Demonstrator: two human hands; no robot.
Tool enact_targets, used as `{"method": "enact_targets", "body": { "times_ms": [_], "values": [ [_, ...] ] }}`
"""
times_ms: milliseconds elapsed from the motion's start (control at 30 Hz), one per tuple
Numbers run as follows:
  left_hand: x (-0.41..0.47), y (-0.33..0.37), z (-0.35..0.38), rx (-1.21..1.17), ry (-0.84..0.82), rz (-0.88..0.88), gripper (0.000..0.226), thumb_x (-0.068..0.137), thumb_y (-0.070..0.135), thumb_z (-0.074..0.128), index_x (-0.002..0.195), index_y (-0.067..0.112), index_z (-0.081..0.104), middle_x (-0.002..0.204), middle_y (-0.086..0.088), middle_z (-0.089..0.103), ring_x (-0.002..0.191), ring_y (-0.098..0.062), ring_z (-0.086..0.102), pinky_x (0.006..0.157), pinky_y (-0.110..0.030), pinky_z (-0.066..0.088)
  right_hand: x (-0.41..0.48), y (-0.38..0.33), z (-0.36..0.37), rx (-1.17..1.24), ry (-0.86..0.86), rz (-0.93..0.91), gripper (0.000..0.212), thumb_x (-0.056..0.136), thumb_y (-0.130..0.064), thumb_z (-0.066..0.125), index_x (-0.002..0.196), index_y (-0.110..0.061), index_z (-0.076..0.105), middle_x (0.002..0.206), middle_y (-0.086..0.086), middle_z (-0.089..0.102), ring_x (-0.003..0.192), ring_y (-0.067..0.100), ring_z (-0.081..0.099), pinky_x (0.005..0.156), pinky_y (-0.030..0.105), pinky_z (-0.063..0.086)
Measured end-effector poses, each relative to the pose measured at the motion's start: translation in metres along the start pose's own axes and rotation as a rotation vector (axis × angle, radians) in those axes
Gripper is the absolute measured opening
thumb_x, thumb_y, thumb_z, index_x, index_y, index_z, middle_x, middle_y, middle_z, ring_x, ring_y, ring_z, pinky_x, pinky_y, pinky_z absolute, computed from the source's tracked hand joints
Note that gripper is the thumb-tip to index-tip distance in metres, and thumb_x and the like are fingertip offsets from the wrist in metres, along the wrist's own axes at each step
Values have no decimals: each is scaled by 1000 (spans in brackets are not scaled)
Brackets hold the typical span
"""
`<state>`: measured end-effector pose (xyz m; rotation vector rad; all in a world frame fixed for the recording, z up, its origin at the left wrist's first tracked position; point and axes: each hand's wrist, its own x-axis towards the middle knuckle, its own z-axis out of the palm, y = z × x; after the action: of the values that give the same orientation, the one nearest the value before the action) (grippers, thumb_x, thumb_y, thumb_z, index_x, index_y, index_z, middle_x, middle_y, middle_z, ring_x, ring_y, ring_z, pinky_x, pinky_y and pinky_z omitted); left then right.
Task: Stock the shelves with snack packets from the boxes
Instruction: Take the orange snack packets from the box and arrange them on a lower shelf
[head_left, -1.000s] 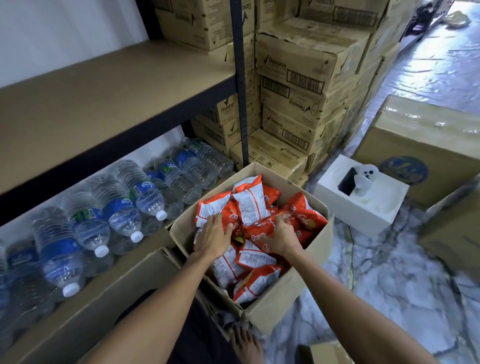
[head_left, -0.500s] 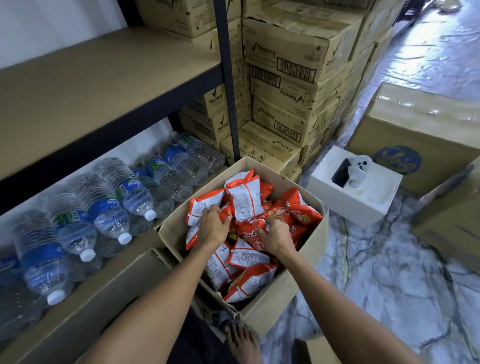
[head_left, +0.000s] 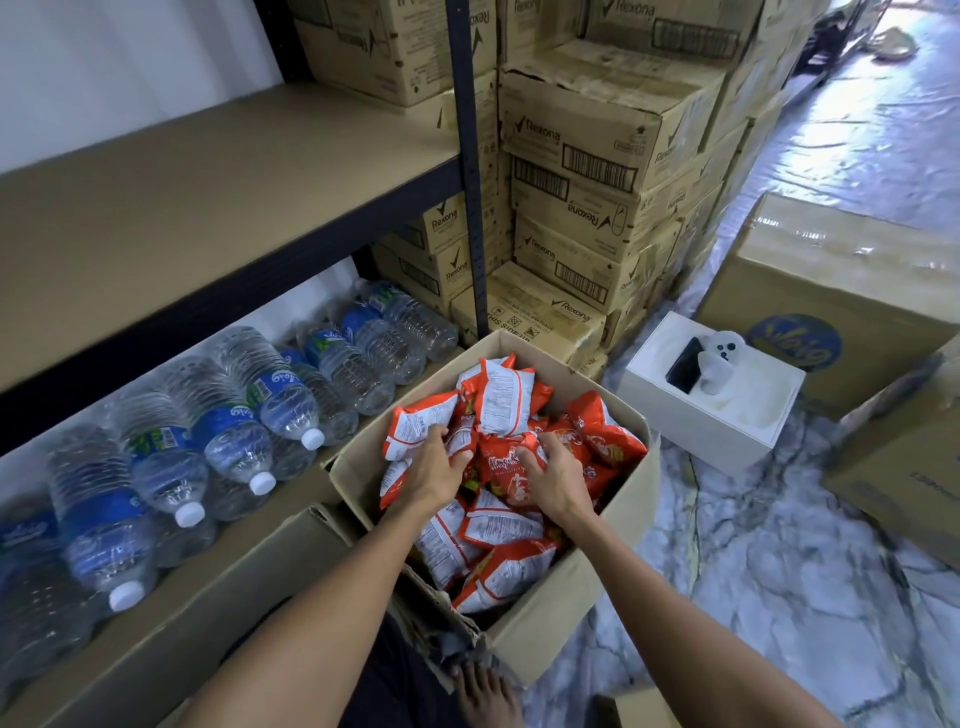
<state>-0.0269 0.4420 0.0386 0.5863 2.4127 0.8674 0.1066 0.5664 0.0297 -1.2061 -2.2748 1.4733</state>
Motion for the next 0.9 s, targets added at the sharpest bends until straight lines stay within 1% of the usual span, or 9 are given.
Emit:
{"method": "enact_targets", "body": {
  "times_ms": [67, 133, 233, 300, 333, 467, 633, 767, 900],
  "values": [
    [1, -3, 2, 0, -12, -2, 58, 96, 28, 65, 146, 9, 42, 143, -11, 51, 133, -31, 48, 110, -45, 41, 0, 1, 0, 14, -4, -6, 55, 102, -41, 51, 147, -11, 42, 147, 12, 50, 133, 26, 49, 105, 37, 42],
    [3, -9, 7, 35, -26, -6, 53, 94, 34, 67, 138, 8, 55, 137, -10, 58, 128, -30, 53, 109, -44, 43, 1, 2, 1, 17, -8, -3, 58, 102, -48, 48, 148, -14, 40, 150, 13, 46, 135, 27, 47, 108, 41, 42],
    [6, -16, 13, 63, 44, -11, 39, 96, 40, 61, 109, 5, 69, 109, -11, 69, 105, -28, 63, 91, -41, 51, 3, 5, 3, 21, 10, 3, 58, 102, -53, 42, 147, -15, 41, 147, 13, 49, 132, 29, 48, 107, 43, 43],
    [3, -13, 11, 29, 104, 21, 35, 101, 35, 54, 86, 5, 64, 88, -8, 65, 90, -30, 62, 72, -34, 42, 3, 3, 2, 61, 31, -6, 52, 104, -50, 39, 140, -14, 46, 137, 12, 57, 123, 30, 55, 99, 37, 44],
    [1, -10, 9, 5, 130, 30, 35, 102, 35, 50, 86, 6, 63, 87, -7, 64, 89, -30, 61, 71, -33, 40, 4, 3, 2, 87, 44, 0, 50, 104, -51, 36, 137, -15, 47, 132, 12, 60, 119, 31, 58, 98, 38, 44],
    [-6, -1, -1, 0, 219, 4, 42, 106, 41, 37, 108, 9, 64, 110, -13, 69, 105, -37, 62, 86, -40, 44, 6, 4, 3, 112, 54, 34, 51, 103, -58, 25, 130, -21, 47, 126, 12, 62, 112, 33, 60, 98, 45, 46],
    [-19, 23, -18, -82, 234, -77, 47, 107, 45, 25, 124, 14, 57, 126, -10, 63, 120, -35, 53, 103, -47, 32, -4, -12, 1, 148, -4, 82, 75, 96, -73, 17, 151, -23, 30, 145, 13, 50, 128, 36, 51, 110, 48, 35],
    [-24, 35, -35, -189, 246, -51, 56, 107, 45, 20, 135, 8, 52, 136, -16, 57, 128, -36, 51, 106, -42, 37, -14, -31, -4, 244, -62, 85, 86, 88, -78, 41, 151, -22, 25, 146, 4, 48, 128, 29, 51, 110, 43, 37],
    [-12, 21, -51, -287, 104, -131, 94, 82, 90, 17, 142, 22, 44, 135, -10, 59, 120, -34, 59, 105, -54, 43, -19, -58, -8, 286, -18, 50, 76, 84, -68, 62, 139, -20, 39, 129, 1, 58, 109, 18, 58, 95, 34, 47]
  ]
}}
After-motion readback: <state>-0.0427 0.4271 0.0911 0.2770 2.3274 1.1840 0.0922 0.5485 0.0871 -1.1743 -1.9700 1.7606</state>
